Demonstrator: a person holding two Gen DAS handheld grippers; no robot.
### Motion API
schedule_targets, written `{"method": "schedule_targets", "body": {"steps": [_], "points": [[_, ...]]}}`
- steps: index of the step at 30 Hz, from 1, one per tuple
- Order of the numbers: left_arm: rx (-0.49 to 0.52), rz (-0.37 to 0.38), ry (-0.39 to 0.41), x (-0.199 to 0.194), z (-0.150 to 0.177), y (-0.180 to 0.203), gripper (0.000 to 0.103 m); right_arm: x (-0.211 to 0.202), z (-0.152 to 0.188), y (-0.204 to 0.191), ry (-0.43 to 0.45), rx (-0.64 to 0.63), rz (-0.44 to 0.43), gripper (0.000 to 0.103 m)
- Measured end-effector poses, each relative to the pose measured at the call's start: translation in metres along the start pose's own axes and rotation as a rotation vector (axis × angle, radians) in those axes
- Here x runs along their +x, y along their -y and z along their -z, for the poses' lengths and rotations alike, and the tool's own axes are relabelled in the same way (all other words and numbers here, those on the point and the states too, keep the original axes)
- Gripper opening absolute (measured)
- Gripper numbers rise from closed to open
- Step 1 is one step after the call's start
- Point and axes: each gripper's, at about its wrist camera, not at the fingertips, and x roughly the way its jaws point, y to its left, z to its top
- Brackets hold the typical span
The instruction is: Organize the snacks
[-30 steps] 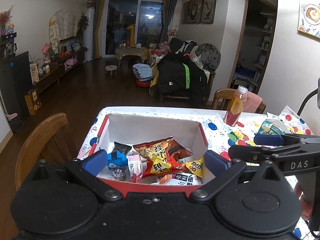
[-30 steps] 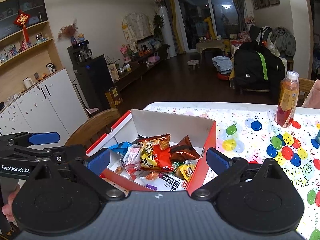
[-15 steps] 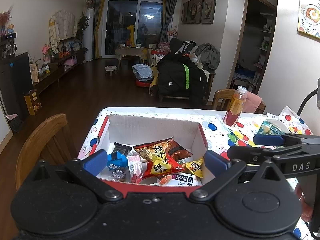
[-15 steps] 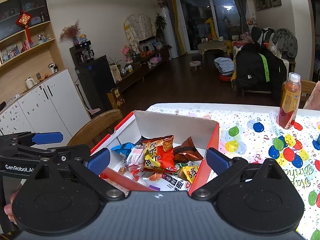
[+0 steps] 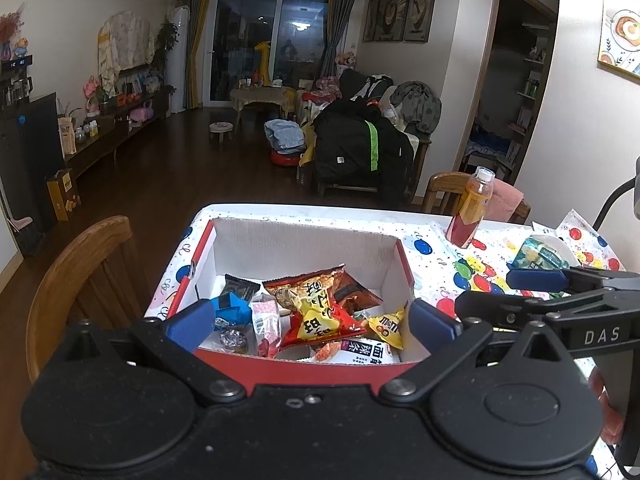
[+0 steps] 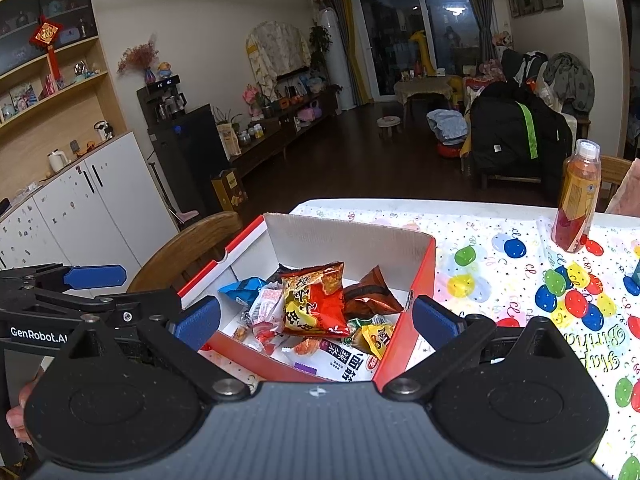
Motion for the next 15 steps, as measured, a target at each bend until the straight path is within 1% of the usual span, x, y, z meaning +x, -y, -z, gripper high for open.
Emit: {"method": "schedule_targets", "body": {"steps": [6, 15], "points": [[-0.002, -0.001, -0.011, 0.0019, 0.002, 0.0, 0.103, 0.0014, 0.0033, 0.0006, -0.009, 0.001, 0.001, 0.103], [-0.001, 0.001, -0.006, 0.0046, 0.0019, 0.0012, 0.103, 0.0014, 0.0039, 0.0022, -0.015, 0.006, 0.007, 0.103]]}}
